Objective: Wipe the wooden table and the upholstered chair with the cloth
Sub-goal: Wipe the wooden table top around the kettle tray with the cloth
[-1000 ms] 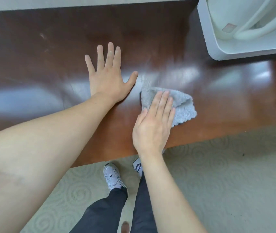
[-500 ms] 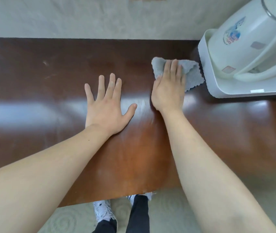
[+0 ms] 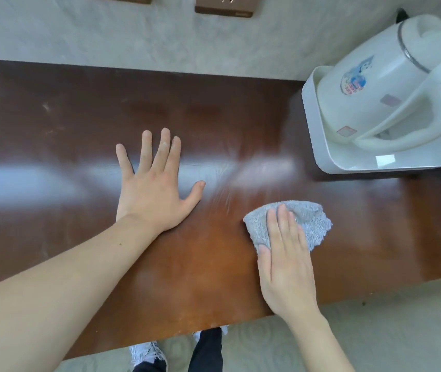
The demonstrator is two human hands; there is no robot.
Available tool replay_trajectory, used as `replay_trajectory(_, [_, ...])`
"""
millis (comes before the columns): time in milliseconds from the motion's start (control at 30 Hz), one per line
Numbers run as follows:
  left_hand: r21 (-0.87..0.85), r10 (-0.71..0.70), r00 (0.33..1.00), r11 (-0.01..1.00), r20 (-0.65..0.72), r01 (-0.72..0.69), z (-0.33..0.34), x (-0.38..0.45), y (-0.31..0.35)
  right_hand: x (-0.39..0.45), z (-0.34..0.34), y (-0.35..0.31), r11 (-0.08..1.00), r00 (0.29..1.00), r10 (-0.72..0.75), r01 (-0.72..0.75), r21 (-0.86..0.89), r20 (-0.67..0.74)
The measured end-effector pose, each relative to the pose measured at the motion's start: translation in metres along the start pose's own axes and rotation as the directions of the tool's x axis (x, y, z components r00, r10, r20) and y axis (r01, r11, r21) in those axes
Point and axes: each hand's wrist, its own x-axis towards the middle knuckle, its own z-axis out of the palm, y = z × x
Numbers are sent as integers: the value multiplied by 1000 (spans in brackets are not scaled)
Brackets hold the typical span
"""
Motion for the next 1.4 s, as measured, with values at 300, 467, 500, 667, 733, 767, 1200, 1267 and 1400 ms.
replay_trajectory(300, [-12, -5, 1000, 1000, -22, 5, 1, 0, 0, 218, -26, 13, 998, 997, -2, -3, -62, -73])
replay_trajectory(467, [-26, 1, 999, 1000, -42, -2, 2, -1, -1, 176, -23, 19, 997, 994, -14, 7, -74, -106])
replay_trajectory(500, [-26, 3, 999, 1000, -44, -4, 3, -1, -1, 148, -22, 23, 998, 995, -7, 0, -61, -104])
replay_trajectory(667, [-27, 4, 999, 1000, -48, -5, 4, -1, -2, -9, -9, 34, 970, 966, 239, -233, 65, -97])
replay_trajectory(733, [-30, 4, 999, 1000, -40, -6, 2, -1, -2, -37, -2, 29, 941, 935, 335, -326, 88, -116])
replay_trajectory(767, [-34, 6, 999, 999, -41, -7, 2, -1, -3, -39, 0, 26, 928, 920, 370, -361, 89, -125])
replay_trajectory(1200, [-105, 38, 998, 994, -51, -43, -3, -3, -4, 94, 7, -47, 993, 982, 121, -120, 11, -148])
replay_trajectory(1267, [-184, 78, 994, 979, -70, -90, -7, -8, -7, 55, 12, -62, 997, 990, 72, -68, 34, -119])
replay_trajectory(1400, [-488, 82, 994, 866, -66, -104, -23, -19, -12, -30, 28, -89, 995, 995, 80, -76, 72, -61])
